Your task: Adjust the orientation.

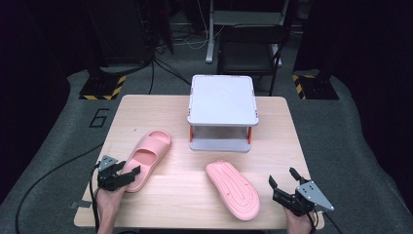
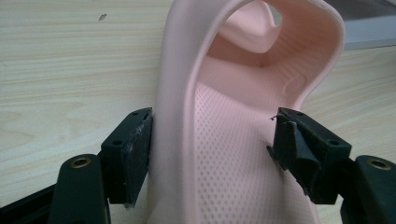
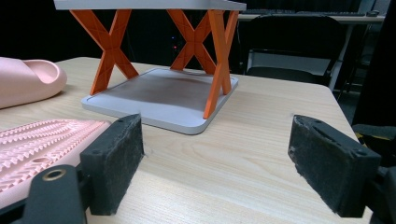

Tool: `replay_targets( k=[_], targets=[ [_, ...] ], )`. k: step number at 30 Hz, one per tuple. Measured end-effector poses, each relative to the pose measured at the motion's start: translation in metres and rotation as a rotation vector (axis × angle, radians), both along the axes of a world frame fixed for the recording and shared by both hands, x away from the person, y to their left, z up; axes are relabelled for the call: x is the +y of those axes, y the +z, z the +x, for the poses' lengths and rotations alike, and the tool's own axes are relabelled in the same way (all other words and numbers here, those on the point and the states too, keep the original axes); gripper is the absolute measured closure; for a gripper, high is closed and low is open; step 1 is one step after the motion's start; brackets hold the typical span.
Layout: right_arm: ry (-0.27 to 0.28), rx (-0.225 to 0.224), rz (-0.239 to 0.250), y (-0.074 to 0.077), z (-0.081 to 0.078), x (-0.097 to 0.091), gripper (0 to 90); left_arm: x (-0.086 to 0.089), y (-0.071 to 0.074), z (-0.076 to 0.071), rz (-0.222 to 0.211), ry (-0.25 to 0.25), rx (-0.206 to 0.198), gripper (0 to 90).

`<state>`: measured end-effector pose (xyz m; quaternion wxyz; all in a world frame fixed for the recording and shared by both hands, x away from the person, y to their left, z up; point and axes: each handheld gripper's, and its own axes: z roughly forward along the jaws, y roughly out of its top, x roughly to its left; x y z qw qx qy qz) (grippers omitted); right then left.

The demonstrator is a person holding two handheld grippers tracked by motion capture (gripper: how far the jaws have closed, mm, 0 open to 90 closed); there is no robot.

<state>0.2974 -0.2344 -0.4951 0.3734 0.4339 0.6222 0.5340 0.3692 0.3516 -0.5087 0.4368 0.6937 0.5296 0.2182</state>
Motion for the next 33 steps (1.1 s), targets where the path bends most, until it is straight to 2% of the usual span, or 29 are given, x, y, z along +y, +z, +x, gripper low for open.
replay_targets(
  k=[2,7,9,11,13,15,16,20,23,24,26,27,28,31,33],
  targets=[
    [0.004,0.001,-0.003,0.000,0.000,0.000,17.4,0.001,0.000,-0.001,0.012,-0.010,0.011,29.6],
    [0.008,-0.003,-0.009,0.001,-0.001,0.002,17.4,0.003,-0.006,-0.004,-0.047,-0.002,0.025,27.8],
    [0.007,-0.002,-0.009,0.001,-0.001,0.001,17.5,0.002,-0.007,-0.005,-0.054,-0.003,0.013,27.3],
    [0.005,-0.002,-0.006,0.001,0.000,0.001,17.4,0.003,-0.006,-0.006,-0.048,-0.019,0.026,27.2],
    [0.005,-0.001,-0.004,0.001,-0.001,0.001,17.4,0.004,-0.002,-0.008,0.001,-0.009,0.011,28.8],
    [0.003,0.001,0.001,0.001,-0.002,0.001,17.4,0.005,0.002,-0.010,0.000,-0.002,-0.012,29.5],
    [0.001,-0.002,0.002,0.001,-0.001,0.001,17.4,0.006,0.006,-0.012,-0.003,0.004,-0.037,29.0],
    [0.001,-0.001,0.024,0.003,-0.001,0.000,16.7,0.009,0.020,-0.015,0.006,-0.022,-0.096,28.7],
    [0.009,-0.004,0.041,0.005,-0.001,0.000,16.6,0.011,0.029,-0.019,-0.039,-0.035,-0.132,29.5],
    [0.012,0.002,0.049,0.005,-0.001,0.001,16.6,0.012,0.033,-0.021,-0.062,-0.035,-0.154,31.2],
    [0.019,0.025,0.060,0.006,-0.001,0.000,16.7,0.013,0.037,-0.024,-0.093,-0.031,-0.174,33.2],
    [0.020,0.029,0.073,0.007,-0.001,0.000,16.7,0.014,0.039,-0.025,-0.096,-0.034,-0.172,33.2],
    [0.019,0.036,0.080,0.007,-0.001,-0.001,16.6,0.014,0.040,-0.025,-0.107,-0.025,-0.189,33.3],
    [0.019,0.056,0.099,0.009,0.000,-0.004,16.4,0.017,0.043,-0.025,-0.106,-0.025,-0.179,32.8],
    [0.020,0.066,0.107,0.009,0.000,-0.005,16.1,0.018,0.044,-0.025,-0.125,-0.037,-0.181,31.2]
  ],
)
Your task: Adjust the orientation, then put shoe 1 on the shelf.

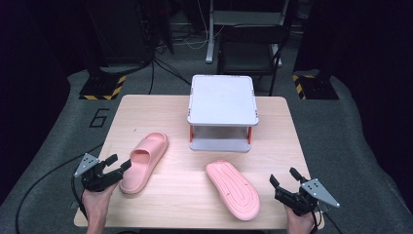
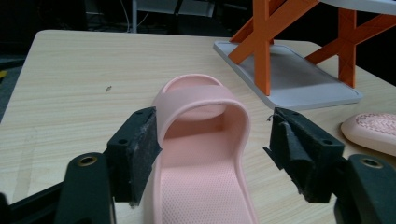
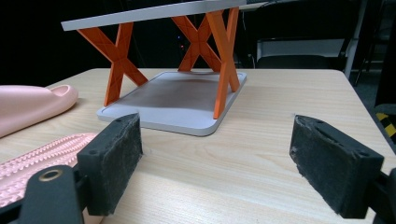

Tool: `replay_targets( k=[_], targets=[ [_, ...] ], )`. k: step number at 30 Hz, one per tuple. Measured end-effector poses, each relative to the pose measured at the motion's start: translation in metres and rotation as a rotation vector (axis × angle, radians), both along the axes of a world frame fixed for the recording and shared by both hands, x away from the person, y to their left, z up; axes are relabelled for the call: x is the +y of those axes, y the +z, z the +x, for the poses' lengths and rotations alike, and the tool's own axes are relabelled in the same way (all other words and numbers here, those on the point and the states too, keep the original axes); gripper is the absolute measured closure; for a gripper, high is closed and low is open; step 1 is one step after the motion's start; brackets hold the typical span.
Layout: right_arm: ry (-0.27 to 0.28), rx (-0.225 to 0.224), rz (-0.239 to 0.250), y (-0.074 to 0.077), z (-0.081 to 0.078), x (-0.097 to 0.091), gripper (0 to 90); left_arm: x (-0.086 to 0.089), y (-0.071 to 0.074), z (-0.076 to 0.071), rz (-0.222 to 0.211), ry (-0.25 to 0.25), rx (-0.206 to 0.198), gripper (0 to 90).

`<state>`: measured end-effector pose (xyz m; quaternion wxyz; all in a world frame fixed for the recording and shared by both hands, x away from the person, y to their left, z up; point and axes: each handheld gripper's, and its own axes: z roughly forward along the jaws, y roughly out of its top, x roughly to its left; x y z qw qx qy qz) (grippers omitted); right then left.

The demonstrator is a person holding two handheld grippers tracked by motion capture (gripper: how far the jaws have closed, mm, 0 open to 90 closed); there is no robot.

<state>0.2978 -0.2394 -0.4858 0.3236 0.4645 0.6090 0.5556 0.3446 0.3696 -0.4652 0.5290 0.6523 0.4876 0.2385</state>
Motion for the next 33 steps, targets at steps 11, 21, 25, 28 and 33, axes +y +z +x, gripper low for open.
replay_targets(
  k=[11,21,25,28,33],
  targets=[
    [-0.003,0.007,-0.015,0.000,0.001,0.002,15.5,-0.008,-0.008,0.001,0.024,0.063,-0.020,28.3],
    [-0.003,0.006,-0.027,0.000,0.000,0.003,15.5,-0.010,-0.011,0.002,0.076,0.045,-0.003,31.2],
    [0.007,0.021,-0.036,0.001,0.003,0.006,15.5,-0.011,-0.017,0.011,0.120,0.048,0.036,33.0],
    [0.019,0.025,-0.044,-0.001,0.005,0.008,15.5,-0.013,-0.025,0.023,0.155,0.040,0.083,33.9],
    [0.016,0.038,-0.060,-0.002,0.003,0.007,15.8,-0.016,-0.036,0.039,0.183,0.025,0.134,38.5]
  ],
)
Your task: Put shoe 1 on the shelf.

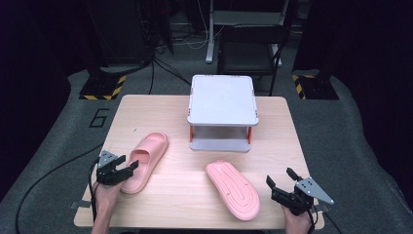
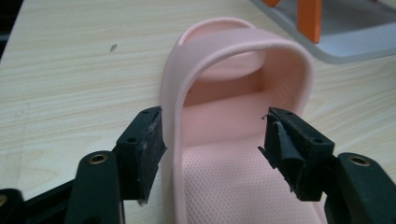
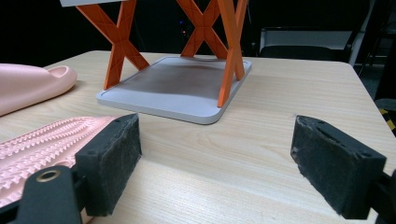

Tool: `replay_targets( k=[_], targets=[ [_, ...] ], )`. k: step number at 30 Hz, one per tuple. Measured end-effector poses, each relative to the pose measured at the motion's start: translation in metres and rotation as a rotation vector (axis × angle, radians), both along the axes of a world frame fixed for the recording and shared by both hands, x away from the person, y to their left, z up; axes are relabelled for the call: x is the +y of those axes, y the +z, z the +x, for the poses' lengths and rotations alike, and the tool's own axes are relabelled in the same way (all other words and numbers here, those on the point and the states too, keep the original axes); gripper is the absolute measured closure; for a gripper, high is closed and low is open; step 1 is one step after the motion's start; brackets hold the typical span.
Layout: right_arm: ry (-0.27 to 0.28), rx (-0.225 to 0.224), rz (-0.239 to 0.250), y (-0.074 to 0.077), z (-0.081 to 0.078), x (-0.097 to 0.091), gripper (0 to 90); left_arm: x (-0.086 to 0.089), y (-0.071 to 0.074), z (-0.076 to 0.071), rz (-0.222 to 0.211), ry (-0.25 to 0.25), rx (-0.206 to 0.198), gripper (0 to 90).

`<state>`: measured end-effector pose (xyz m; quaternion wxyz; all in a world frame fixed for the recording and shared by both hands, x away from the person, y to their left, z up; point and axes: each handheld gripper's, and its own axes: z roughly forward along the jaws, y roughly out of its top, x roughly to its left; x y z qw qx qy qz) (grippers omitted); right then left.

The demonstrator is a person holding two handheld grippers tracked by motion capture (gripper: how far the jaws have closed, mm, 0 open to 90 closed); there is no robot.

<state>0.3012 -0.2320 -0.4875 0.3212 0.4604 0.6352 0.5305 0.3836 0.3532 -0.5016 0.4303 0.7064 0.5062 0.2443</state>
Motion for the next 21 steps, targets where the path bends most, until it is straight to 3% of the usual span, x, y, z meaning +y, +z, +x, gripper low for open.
replay_targets(
  k=[4,6,10,11,14,16,21],
  targets=[
    [-0.007,-0.009,0.025,0.000,-0.001,-0.003,16.1,0.001,-0.005,0.007,-0.023,0.021,0.010,43.6],
    [-0.013,-0.015,0.023,0.001,-0.001,-0.004,16.3,0.003,-0.007,0.011,-0.022,0.029,0.031,46.7],
    [-0.001,-0.011,0.015,0.001,-0.001,-0.003,16.5,0.001,-0.011,0.017,-0.025,0.033,0.029,52.2],
    [0.010,-0.011,0.020,0.002,0.000,-0.002,16.8,0.001,-0.010,0.019,-0.008,0.028,0.050,53.5],
    [0.024,-0.009,0.020,0.005,0.005,0.001,17.8,-0.003,-0.004,0.027,0.028,0.031,0.053,58.1],
    [0.042,-0.014,-0.006,0.012,0.010,0.003,19.7,-0.005,0.001,0.032,0.040,0.043,0.052,63.2],
    [0.101,-0.003,0.012,0.034,0.028,0.006,22.8,-0.009,0.003,0.038,0.055,0.089,0.054,71.9]
  ],
)
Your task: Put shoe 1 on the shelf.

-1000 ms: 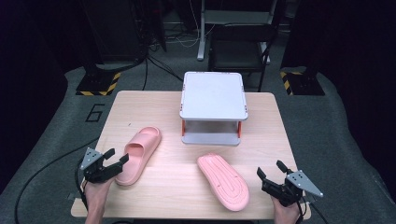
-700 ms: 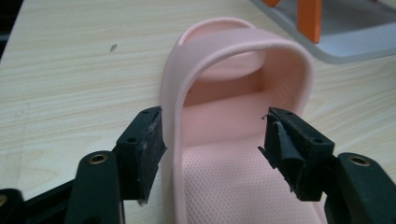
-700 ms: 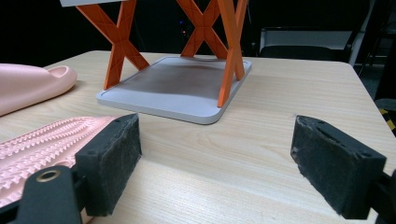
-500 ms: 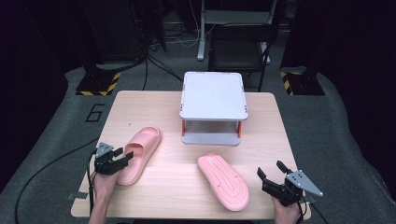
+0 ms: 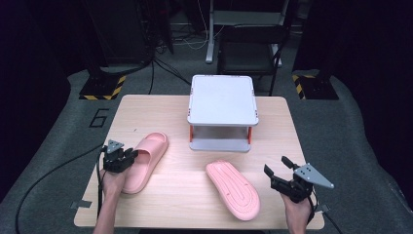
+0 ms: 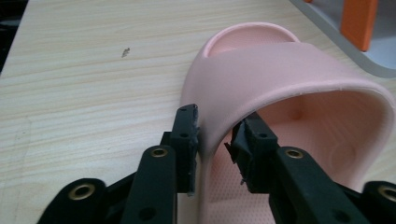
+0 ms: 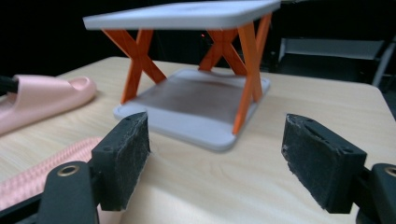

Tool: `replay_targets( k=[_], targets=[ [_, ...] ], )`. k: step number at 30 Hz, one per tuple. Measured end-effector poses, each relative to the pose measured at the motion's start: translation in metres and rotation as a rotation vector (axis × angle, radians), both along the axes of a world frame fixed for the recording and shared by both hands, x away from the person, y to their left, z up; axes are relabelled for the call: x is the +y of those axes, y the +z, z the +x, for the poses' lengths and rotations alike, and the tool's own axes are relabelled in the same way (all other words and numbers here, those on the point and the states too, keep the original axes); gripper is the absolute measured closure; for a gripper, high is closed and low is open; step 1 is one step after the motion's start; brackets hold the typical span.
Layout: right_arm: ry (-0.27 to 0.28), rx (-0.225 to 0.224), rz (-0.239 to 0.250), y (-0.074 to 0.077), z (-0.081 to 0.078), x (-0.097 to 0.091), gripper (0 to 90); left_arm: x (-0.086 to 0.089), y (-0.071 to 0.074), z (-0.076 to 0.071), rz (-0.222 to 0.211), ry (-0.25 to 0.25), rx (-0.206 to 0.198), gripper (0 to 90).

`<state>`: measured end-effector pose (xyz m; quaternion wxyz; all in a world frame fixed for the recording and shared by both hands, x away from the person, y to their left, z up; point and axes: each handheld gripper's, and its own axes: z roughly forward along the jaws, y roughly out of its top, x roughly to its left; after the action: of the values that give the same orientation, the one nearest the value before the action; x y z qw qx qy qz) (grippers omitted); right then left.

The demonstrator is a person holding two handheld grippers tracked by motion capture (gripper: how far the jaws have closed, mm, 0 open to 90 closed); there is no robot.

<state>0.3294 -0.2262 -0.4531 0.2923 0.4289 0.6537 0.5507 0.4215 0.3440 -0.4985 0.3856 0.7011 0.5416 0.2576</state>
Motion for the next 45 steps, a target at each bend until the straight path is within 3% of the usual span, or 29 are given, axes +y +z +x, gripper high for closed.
replay_targets(
  k=[1,3,9,10,13,16,20,24,29,35,38,41,45],
  targets=[
    [0.017,0.003,0.012,0.005,0.005,0.000,22.5,0.000,-0.001,0.001,0.002,0.015,-0.017,72.7],
    [0.043,0.005,0.020,0.017,0.016,0.003,21.8,0.001,-0.001,0.000,0.007,0.018,0.001,74.8],
    [0.106,-0.016,-0.028,0.053,0.051,0.020,18.8,-0.005,0.000,-0.001,0.040,0.029,-0.008,80.2],
    [0.115,-0.012,-0.041,0.059,0.058,0.024,18.6,-0.005,0.003,-0.003,0.041,0.017,0.001,81.6],
    [0.121,-0.019,-0.053,0.075,0.079,0.035,18.6,-0.014,0.010,-0.007,0.006,0.007,-0.029,83.0],
    [0.121,-0.012,-0.074,0.085,0.101,0.046,19.2,-0.030,0.017,-0.011,0.011,-0.031,-0.050,82.9],
    [0.143,0.034,-0.085,0.090,0.120,0.058,21.0,-0.055,0.025,-0.015,0.017,-0.114,-0.043,82.9],
    [0.156,0.046,-0.117,0.091,0.133,0.070,22.3,-0.080,0.027,-0.018,0.017,-0.187,-0.035,82.7],
    [0.156,0.088,-0.134,0.085,0.151,0.079,24.1,-0.111,0.028,-0.011,0.019,-0.257,-0.027,82.5],
    [0.152,0.137,-0.084,0.077,0.167,0.079,24.9,-0.142,0.031,0.005,-0.002,-0.248,-0.037,82.3],
    [0.147,0.162,-0.094,0.073,0.171,0.080,24.9,-0.153,0.030,0.016,-0.013,-0.220,-0.028,82.2],
    [0.144,0.158,-0.115,0.071,0.171,0.082,25.0,-0.163,0.028,0.027,-0.013,-0.194,-0.017,82.0],
    [0.141,0.154,-0.101,0.071,0.172,0.082,25.6,-0.175,0.025,0.042,-0.025,-0.158,-0.008,81.7]
  ],
)
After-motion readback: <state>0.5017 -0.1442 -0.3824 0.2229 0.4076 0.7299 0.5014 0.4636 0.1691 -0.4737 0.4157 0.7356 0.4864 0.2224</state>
